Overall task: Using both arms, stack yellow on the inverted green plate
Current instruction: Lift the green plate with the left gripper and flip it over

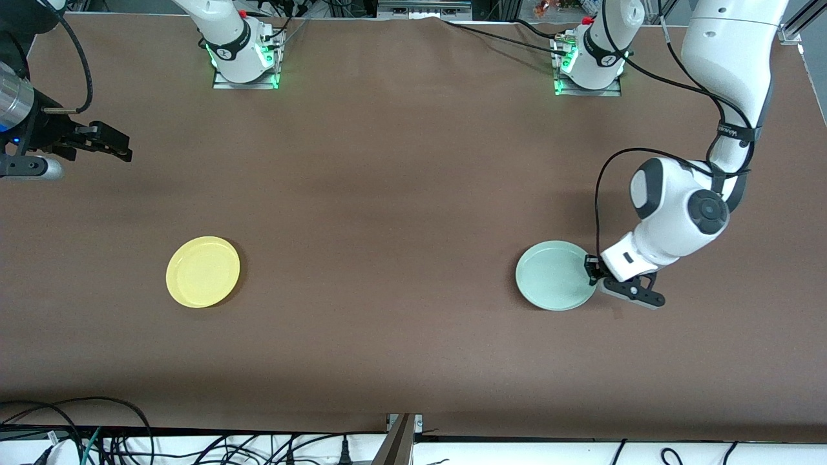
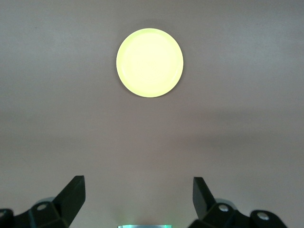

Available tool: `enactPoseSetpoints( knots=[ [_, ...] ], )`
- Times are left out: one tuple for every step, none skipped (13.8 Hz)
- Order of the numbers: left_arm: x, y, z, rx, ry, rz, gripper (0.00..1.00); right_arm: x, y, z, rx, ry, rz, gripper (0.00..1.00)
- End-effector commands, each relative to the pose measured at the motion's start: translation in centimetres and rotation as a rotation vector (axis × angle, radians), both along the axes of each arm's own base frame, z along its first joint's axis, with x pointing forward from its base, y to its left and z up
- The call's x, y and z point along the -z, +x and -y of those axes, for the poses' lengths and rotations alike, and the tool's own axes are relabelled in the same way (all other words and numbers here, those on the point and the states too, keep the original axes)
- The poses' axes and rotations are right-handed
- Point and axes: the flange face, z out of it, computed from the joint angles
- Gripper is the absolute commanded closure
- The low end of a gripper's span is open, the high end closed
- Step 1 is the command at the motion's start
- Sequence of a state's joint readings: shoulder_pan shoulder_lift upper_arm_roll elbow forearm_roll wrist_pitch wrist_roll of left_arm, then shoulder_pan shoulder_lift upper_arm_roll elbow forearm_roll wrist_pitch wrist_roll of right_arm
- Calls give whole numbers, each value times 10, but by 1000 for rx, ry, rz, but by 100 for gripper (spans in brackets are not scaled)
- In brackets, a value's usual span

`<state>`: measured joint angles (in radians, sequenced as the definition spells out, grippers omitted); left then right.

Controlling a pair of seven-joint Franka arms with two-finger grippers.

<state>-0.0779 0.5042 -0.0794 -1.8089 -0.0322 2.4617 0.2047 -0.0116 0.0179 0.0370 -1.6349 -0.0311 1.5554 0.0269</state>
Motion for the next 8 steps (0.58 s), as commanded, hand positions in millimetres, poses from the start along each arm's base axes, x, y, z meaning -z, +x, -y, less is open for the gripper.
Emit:
enactPoseSetpoints(
  knots=[
    [-28, 12, 60, 45, 109, 92, 100, -3, -6, 2, 4, 11, 2, 0],
    [-30, 13, 85, 76, 157, 126, 100, -3, -6, 2, 4, 11, 1, 0],
    [-33, 15, 108, 115, 210, 170, 100, -3, -6, 2, 4, 12, 0, 0],
    [-37, 17, 126, 151, 251, 213, 100, -3, -6, 2, 6, 12, 0, 0],
    [-41, 18, 146, 208, 300, 256, 100, -2, -6, 3, 7, 12, -3, 0],
    [-45, 19, 161, 259, 358, 282, 100, -2, -6, 3, 7, 11, -1, 0],
    [-50, 22, 175, 289, 412, 313, 100, -3, -6, 3, 6, 11, 0, 0],
    [-53, 22, 196, 320, 459, 347, 100, -3, -6, 3, 6, 11, 0, 0]
  ],
)
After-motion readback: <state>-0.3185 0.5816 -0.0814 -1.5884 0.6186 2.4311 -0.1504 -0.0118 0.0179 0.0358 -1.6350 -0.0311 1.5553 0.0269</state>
